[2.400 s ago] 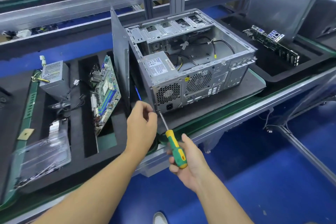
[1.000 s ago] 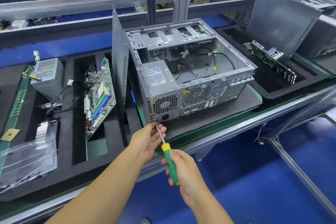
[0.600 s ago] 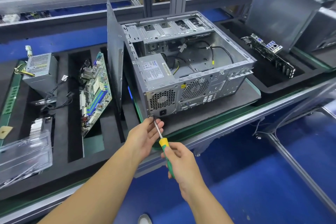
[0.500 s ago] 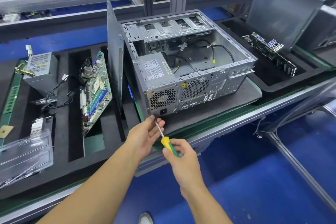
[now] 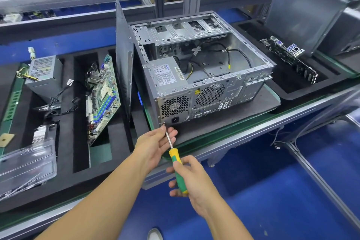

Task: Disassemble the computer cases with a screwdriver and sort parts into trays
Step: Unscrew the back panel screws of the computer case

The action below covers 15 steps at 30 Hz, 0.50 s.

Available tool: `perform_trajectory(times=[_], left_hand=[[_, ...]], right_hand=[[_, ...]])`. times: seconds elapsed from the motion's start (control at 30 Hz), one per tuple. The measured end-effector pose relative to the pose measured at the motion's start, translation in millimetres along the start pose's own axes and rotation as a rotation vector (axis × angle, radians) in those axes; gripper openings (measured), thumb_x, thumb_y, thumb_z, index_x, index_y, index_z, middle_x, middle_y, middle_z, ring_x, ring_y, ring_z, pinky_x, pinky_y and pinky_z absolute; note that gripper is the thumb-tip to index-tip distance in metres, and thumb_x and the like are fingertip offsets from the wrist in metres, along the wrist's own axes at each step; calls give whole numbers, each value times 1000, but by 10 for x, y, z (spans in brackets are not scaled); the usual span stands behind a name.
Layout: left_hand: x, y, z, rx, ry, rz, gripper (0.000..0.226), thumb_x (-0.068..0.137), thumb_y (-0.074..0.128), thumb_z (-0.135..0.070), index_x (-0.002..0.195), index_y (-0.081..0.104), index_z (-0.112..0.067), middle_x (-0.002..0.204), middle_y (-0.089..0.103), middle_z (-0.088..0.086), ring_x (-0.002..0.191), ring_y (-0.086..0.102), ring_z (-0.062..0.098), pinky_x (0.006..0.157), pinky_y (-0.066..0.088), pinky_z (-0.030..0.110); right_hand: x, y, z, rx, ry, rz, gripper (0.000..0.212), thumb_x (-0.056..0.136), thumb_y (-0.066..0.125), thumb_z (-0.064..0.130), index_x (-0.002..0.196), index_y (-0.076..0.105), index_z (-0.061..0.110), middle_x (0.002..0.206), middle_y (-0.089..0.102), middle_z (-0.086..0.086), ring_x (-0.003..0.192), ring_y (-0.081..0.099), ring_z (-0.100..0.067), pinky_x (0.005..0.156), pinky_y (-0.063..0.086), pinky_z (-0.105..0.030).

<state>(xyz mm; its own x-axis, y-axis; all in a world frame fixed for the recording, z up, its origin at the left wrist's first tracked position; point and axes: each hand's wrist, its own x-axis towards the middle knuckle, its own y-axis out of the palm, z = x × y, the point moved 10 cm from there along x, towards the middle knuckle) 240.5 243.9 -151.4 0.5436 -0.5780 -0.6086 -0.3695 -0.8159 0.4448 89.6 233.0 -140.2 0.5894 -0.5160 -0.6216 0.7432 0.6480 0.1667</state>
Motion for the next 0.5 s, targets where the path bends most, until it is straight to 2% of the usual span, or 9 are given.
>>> perform_trajectory(times=[0.07, 0.17, 0.23, 0.33, 0.4, 0.5], left_hand=[[-51, -13, 7, 61, -4, 6, 24, 90, 70, -11, 107, 64, 5, 95, 76, 17, 91, 75, 26, 66, 61, 30], [-99, -50, 5, 120, 6, -27, 29, 83, 75, -7, 108, 66, 5, 84, 76, 14, 83, 76, 23, 61, 59, 26], [-104, -47, -8, 105, 5, -44, 27, 85, 73, -3, 109, 64, 7, 83, 76, 15, 79, 76, 23, 59, 59, 26], [-106, -7, 7, 45, -10, -35, 23, 92, 64, 2, 112, 60, 10, 87, 75, 19, 80, 76, 27, 59, 60, 29], [-102, 11, 23, 13, -13, -9, 19, 97, 56, 3, 115, 56, 9, 91, 75, 21, 85, 76, 29, 61, 61, 30], [-104, 48, 6, -5, -7, 39, 19, 100, 52, 0, 118, 53, 6, 98, 74, 22, 91, 75, 31, 64, 62, 31]], right_hand=[[2, -12, -3, -91, -8, -27, 18, 98, 61, 30, 106, 51, 18, 96, 74, -1, 61, 59, -15, 49, 48, -28], [10, -4, -29, -109, -2, -25, 24, 95, 65, 34, 106, 52, 18, 102, 69, -8, 62, 57, -14, 46, 41, -27], [-11, 10, -85, 38, 45, -8, 27, 98, 62, 35, 112, 60, 12, 99, 71, -11, 62, 58, -17, 46, 42, -29], [-83, 73, -243, 331, 180, 51, 42, 104, 47, 39, 117, 63, 3, 88, 71, -19, 56, 55, -21, 41, 40, -28], [-139, 123, -316, 381, 230, 84, 51, 106, 40, 43, 117, 63, -1, 80, 69, -18, 50, 51, -20, 38, 35, -24], [-130, 104, -302, 432, 186, 19, 43, 105, 46, 34, 110, 65, -5, 69, 61, -13, 45, 44, -15, 35, 29, -23]])
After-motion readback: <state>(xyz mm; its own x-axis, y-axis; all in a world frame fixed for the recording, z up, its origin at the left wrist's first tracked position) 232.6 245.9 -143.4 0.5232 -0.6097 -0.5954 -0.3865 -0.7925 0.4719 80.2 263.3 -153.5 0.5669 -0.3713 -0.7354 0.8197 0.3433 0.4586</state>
